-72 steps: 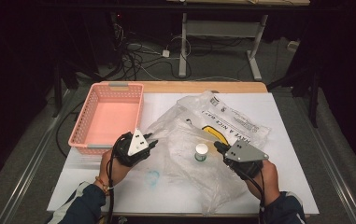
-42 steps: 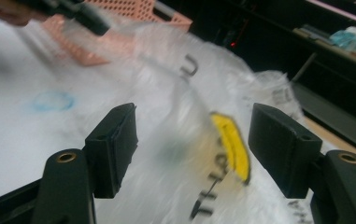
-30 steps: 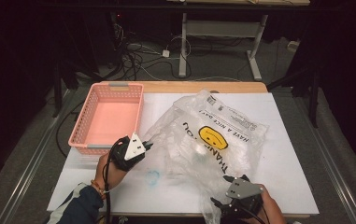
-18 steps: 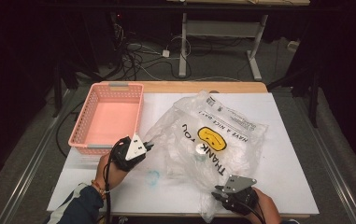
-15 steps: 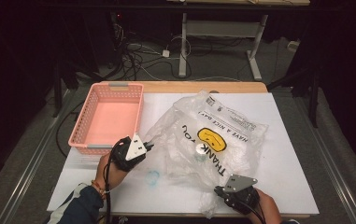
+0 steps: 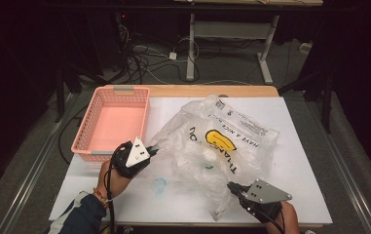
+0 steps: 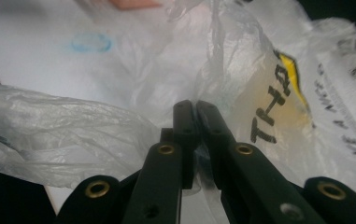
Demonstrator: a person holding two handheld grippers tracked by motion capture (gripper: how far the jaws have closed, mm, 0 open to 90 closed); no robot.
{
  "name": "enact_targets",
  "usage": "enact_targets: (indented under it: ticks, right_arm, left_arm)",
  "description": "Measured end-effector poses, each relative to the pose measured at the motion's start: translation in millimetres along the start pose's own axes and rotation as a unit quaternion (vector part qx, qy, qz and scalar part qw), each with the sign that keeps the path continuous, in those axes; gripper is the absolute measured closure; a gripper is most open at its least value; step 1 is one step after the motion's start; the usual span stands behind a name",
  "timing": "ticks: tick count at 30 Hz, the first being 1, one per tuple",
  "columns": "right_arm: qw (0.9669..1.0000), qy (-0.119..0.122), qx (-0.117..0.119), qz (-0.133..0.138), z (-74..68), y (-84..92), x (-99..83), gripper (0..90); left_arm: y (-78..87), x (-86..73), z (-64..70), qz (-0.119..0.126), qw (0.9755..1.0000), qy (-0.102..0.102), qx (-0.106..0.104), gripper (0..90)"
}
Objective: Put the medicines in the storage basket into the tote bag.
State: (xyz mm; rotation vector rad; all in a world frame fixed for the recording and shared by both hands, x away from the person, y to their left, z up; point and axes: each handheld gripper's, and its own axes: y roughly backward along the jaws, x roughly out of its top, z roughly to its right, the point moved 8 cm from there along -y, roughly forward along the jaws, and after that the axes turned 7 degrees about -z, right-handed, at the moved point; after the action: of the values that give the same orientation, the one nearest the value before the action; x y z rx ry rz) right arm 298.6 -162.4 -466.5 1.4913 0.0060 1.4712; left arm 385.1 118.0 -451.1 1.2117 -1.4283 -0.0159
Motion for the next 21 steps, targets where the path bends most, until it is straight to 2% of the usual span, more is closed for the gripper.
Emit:
enact_targets:
  ticks: [2,7,12,16,21]
  right_arm:
    - [0.9998,0.003,-0.011,0.015,2.1,5.4,5.2,88.6]
    - [0.9981,-0.006,-0.033,0.051,12.2,18.1,17.3,88.6]
    - [0.9968,-0.014,-0.047,0.062,19.4,22.1,20.3,88.7]
    - [0.9960,-0.017,-0.055,0.068,22.1,23.5,21.9,88.7]
    - [0.9938,-0.019,-0.071,0.084,26.7,25.9,26.9,88.8]
  left_arm:
    - [4.1,2.6,-1.4,0.008,1.0000,0.006,-0.001,86.6]
    - [8.2,4.9,-2.3,0.013,0.9999,0.007,0.003,86.6]
    - [7.0,6.5,-0.3,0.016,0.9998,0.007,-0.001,86.5]
    - [5.9,8.5,-0.5,0.017,0.9996,0.015,0.015,86.6]
    - [6.7,12.2,3.1,0.026,0.9995,0.012,0.009,86.6]
